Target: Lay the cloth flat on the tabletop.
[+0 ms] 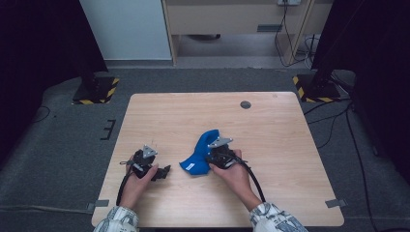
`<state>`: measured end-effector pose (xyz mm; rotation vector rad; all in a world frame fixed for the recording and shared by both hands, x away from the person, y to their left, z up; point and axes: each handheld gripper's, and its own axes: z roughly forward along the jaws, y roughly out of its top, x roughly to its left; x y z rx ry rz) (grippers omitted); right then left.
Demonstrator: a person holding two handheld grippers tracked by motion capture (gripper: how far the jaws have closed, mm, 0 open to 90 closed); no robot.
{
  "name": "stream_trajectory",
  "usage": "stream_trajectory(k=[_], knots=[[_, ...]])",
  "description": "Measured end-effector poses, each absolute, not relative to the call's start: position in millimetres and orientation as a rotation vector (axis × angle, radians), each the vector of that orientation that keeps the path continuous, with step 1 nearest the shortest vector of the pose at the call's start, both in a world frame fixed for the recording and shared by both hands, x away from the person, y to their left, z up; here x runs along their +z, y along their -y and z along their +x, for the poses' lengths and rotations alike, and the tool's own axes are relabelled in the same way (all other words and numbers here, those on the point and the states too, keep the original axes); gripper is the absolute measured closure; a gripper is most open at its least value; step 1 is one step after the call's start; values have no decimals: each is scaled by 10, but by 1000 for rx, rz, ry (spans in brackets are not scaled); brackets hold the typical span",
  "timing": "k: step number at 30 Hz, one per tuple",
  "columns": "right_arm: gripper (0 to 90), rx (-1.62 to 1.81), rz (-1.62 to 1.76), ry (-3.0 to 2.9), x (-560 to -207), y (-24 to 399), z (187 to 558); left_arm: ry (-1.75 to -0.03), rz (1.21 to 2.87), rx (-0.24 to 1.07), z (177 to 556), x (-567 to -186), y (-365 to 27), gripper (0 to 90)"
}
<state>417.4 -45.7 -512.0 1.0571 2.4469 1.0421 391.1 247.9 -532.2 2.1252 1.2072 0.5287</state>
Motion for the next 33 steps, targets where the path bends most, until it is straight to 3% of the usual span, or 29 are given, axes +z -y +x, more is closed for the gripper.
stream_trajectory(k=[4, 10, 15, 19, 23, 25, 26, 33], knots=[[491, 1050, 1060, -2434, -5151, 456, 4161, -1193, 2071, 564, 3883, -5230, -2457, 63], [218, 1022, 1029, -2400, -5067, 482, 4089, -1187, 1995, 549, 3813, -5134, -2408, 89], [192, 1066, 1000, -2377, -4946, 574, 4029, -1155, 1987, 517, 3752, -5100, -2312, 119], [237, 1104, 995, -2359, -4863, 661, 4022, -1127, 2013, 490, 3737, -5118, -2207, 134], [427, 1132, 1009, -2347, -4803, 806, 4111, -1093, 2052, 452, 3755, -5169, -2061, 147], [453, 1129, 1011, -2342, -4801, 826, 4129, -1089, 2066, 449, 3765, -5187, -2034, 149], [530, 1127, 1035, -2331, -4797, 878, 4187, -1091, 2079, 451, 3784, -5213, -2005, 157], [701, 1093, 1055, -2323, -4786, 966, 4357, -1097, 2119, 434, 3847, -5319, -1934, 229]])
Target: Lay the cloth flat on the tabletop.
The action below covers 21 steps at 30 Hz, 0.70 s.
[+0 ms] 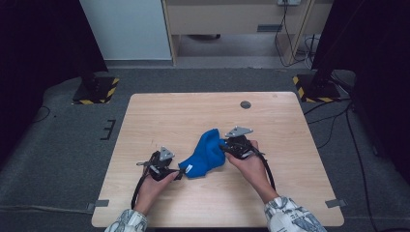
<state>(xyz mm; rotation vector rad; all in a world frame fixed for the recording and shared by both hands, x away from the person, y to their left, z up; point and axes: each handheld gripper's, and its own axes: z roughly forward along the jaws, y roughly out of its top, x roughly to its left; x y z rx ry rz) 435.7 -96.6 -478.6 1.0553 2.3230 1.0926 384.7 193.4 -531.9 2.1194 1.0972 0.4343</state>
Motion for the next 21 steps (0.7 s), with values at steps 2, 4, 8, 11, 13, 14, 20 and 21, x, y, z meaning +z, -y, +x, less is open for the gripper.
stream_trajectory(k=[2, 4, 8, 11, 13, 14, 20, 21], knots=[[729, 1083, 1063, -2314, -4792, 977, 4412, -1087, 2125, 445, 3842, -5317, -1935, 263], [735, 1082, 1068, -2313, -4797, 978, 4426, -1073, 2124, 445, 3838, -5315, -1938, 344], [721, 1076, 1081, -2320, -4842, 962, 4455, -1035, 2121, 429, 3807, -5309, -1925, 497], [674, 1066, 1090, -2333, -4912, 947, 4461, -1022, 2130, 419, 3788, -5298, -1900, 666], [657, 1056, 1090, -2336, -4931, 946, 4463, -1006, 2130, 408, 3783, -5299, -1884, 747], [611, 1041, 1100, -2348, -4980, 941, 4475, -1007, 2125, 390, 3787, -5300, -1887, 784], [564, 983, 1114, -2397, -5112, 910, 4496, -1031, 2105, 357, 3806, -5281, -1960, 890], [577, 973, 1114, -2399, -5135, 904, 4497, -1037, 2098, 362, 3809, -5269, -1982, 892]])
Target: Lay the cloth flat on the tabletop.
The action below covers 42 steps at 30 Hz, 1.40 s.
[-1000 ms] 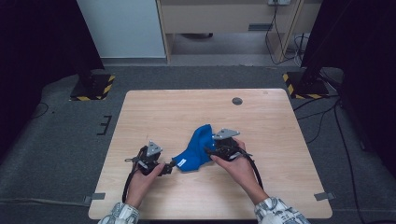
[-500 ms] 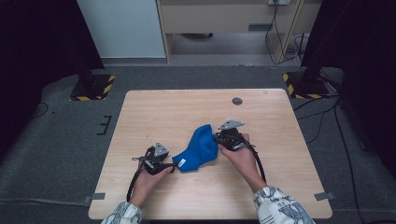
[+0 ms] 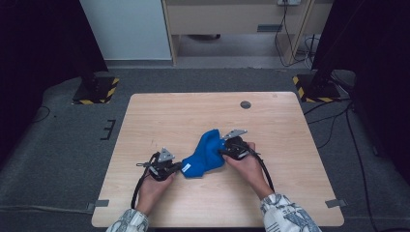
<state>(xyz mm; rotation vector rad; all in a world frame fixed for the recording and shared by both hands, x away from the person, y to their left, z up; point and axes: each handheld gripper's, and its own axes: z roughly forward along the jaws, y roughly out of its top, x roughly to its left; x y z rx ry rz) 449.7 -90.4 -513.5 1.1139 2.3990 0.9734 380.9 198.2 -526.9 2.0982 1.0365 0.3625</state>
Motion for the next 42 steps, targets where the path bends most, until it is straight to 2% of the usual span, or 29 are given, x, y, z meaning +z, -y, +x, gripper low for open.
stream_trajectory(k=[11, 19, 26, 31, 36, 37, 42], knots=[[708, 915, 1151, -2448, -5212, 1062, 4389, -1110, 1944, 486, 3797, -5079, -2261, 897], [735, 922, 1161, -2462, -5207, 1193, 4262, -1185, 1875, 503, 3797, -5045, -2456, 896], [712, 1010, 1197, -2400, -5091, 1322, 4252, -1210, 1866, 487, 3798, -5056, -2516, 896], [705, 1058, 1185, -2343, -4906, 1331, 4386, -1231, 1864, 485, 3802, -5071, -2572, 896], [676, 1067, 1207, -2325, -4880, 1245, 4588, -1234, 1843, 481, 3796, -5056, -2598, 895], [659, 1071, 1236, -2314, -4884, 1180, 4741, -1234, 1847, 477, 3796, -5065, -2597, 895], [631, 1045, 1259, -2318, -4912, 983, 5051, -1238, 1853, 460, 3808, -5091, -2583, 894]])
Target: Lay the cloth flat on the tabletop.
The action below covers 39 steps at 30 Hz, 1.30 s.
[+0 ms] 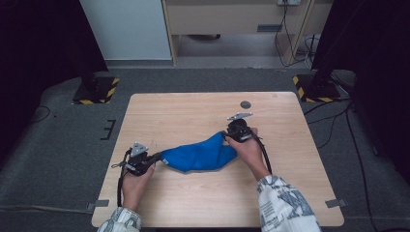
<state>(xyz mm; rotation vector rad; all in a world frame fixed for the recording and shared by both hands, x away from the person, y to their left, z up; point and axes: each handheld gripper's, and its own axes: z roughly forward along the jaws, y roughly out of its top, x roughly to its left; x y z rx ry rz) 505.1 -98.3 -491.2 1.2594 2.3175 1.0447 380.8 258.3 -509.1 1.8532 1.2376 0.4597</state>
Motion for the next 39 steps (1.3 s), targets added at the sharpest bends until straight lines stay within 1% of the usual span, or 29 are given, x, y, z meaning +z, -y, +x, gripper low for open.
stream_trajectory(k=[2, 3, 8, 13, 16, 20, 25, 30, 35, 36, 39], knots=[[627, 1033, 1264, -2322, -4921, 939, 5109, -1236, 1857, 455, 3819, -5100, -2578, 894], [615, 1015, 1269, -2327, -4951, 858, 5239, -1231, 1864, 451, 3830, -5112, -2572, 894], [573, 974, 1302, -2340, -5043, 785, 5394, -1230, 1867, 448, 3840, -5119, -2577, 894], [526, 914, 1286, -2393, -5152, 768, 5400, -1231, 1871, 462, 3833, -5111, -2584, 893], [514, 898, 1284, -2411, -5183, 753, 5387, -1230, 1877, 464, 3836, -5113, -2575, 893], [511, 884, 1275, -2424, -5194, 760, 5356, -1230, 1881, 465, 3837, -5117, -2571, 893], [466, 924, 1282, -2374, -5154, 852, 5345, -1230, 1885, 470, 3835, -5121, -2567, 893], [472, 934, 1270, -2400, -5162, 901, 5356, -1231, 1883, 467, 3839, -5122, -2570, 893], [506, 907, 1240, -2423, -5226, 880, 5312, -1231, 1886, 466, 3840, -5126, -2568, 893], [584, 908, 1228, -2421, -5228, 875, 5303, -1229, 1893, 464, 3840, -5129, -2562, 893], [733, 904, 1210, -2443, -5214, 859, 5294, -1228, 1899, 460, 3846, -5142, -2547, 893]])
